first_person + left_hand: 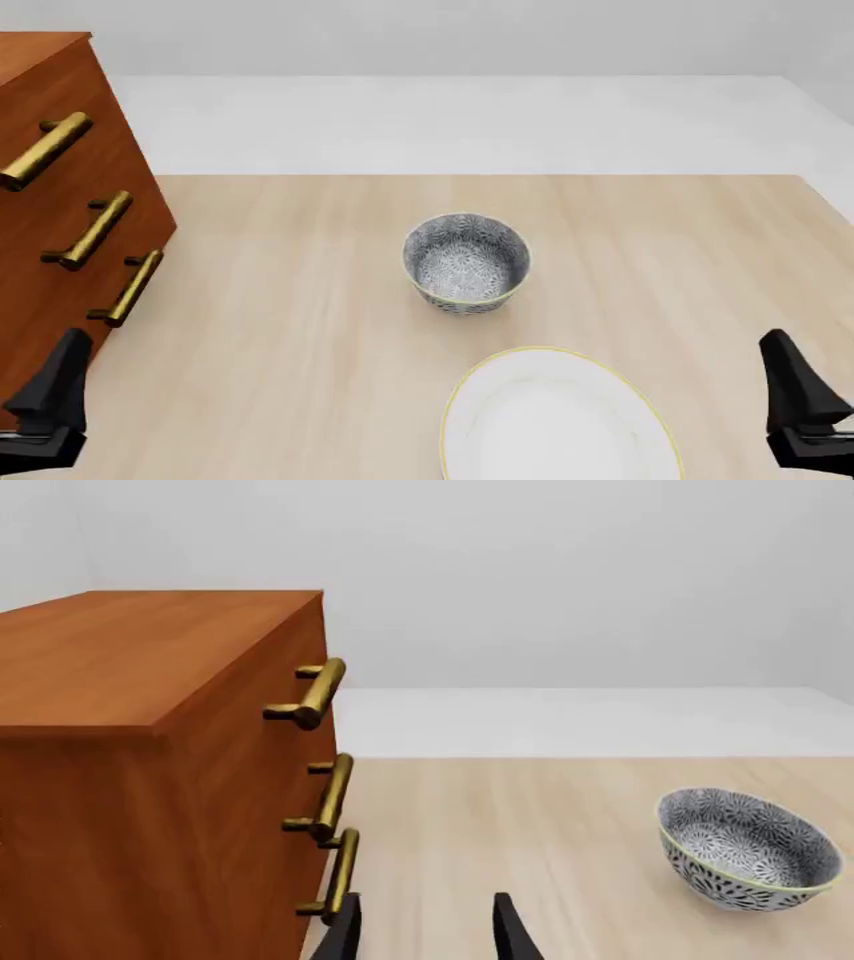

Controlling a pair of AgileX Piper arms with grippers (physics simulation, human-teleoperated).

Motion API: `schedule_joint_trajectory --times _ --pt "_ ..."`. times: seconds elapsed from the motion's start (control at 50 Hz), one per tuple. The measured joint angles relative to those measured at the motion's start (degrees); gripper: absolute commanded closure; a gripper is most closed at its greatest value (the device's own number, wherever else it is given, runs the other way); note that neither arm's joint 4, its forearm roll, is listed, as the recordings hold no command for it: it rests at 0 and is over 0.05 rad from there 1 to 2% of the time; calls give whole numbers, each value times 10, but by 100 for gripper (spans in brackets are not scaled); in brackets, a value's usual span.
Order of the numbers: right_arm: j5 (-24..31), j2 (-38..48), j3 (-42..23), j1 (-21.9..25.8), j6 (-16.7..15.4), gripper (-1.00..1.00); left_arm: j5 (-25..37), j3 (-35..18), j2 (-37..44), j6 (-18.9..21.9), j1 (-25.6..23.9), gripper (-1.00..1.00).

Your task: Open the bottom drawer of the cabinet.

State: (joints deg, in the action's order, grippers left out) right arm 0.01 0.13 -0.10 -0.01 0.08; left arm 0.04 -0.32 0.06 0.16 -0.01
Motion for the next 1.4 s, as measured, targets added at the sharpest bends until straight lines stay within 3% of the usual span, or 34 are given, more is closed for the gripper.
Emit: schedule_joint_trajectory --times 0.28,0.82,1.1,1.4 --pt "9 0 -9 0 2 -100 4 -13 0 33 -15 -100" --pt "8 1 -8 0 3 -100 -15 -3 19 166 -72 -100" --pt "8 1 -8 1 3 -100 -129 2 140 222 -105 -100" --pt "8 1 -8 1 3 -100 -335 3 363 311 -114 -100"
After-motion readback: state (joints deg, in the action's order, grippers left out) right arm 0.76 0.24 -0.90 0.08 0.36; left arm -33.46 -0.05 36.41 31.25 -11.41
